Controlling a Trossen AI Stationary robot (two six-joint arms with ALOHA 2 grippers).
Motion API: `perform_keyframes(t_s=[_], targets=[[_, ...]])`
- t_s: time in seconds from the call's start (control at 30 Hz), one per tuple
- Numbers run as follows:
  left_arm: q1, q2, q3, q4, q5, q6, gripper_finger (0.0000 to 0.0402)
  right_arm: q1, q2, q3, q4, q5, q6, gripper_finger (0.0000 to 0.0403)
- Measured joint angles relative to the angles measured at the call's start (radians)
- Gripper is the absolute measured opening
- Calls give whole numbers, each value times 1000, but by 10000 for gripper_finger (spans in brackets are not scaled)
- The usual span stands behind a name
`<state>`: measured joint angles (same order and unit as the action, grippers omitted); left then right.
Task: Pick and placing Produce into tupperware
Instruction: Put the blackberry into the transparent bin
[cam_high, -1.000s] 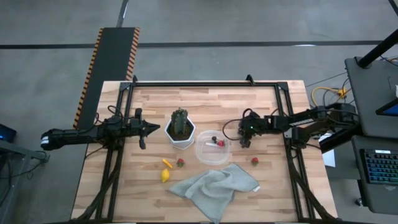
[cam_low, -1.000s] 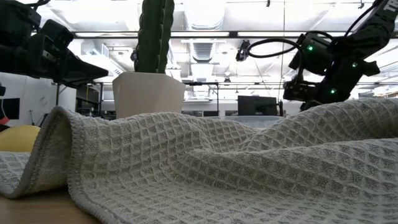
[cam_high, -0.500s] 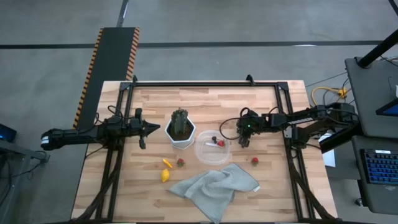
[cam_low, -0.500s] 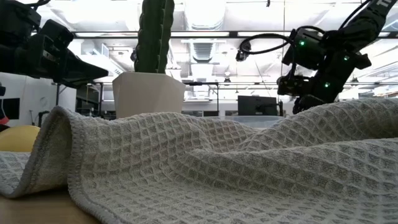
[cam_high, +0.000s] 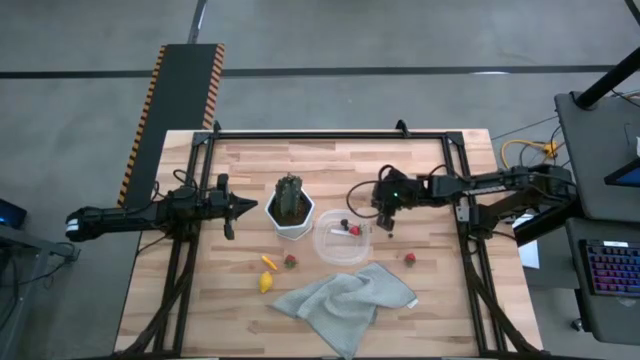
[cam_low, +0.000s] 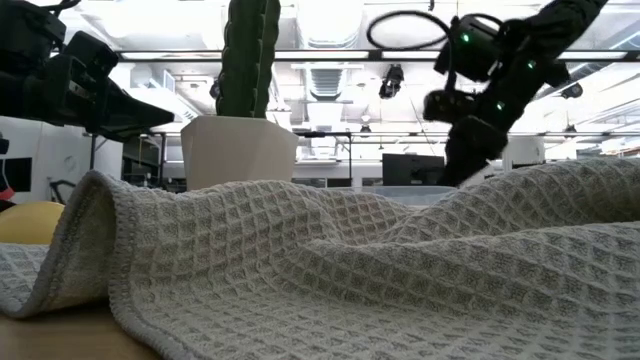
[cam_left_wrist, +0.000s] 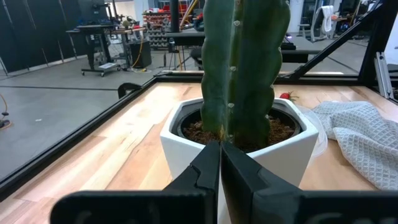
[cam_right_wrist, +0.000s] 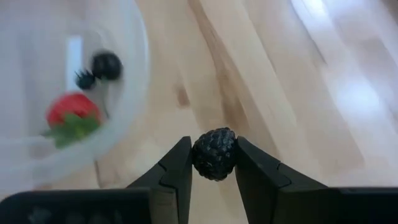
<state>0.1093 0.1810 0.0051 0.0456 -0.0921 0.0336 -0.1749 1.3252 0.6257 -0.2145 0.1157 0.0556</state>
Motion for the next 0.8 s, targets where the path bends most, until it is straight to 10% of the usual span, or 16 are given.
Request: perform_keyframes(t_s=[0.8], targets=[[0, 0, 0, 0, 0, 0, 0, 148, 144, 141, 112, -101, -60, 94]])
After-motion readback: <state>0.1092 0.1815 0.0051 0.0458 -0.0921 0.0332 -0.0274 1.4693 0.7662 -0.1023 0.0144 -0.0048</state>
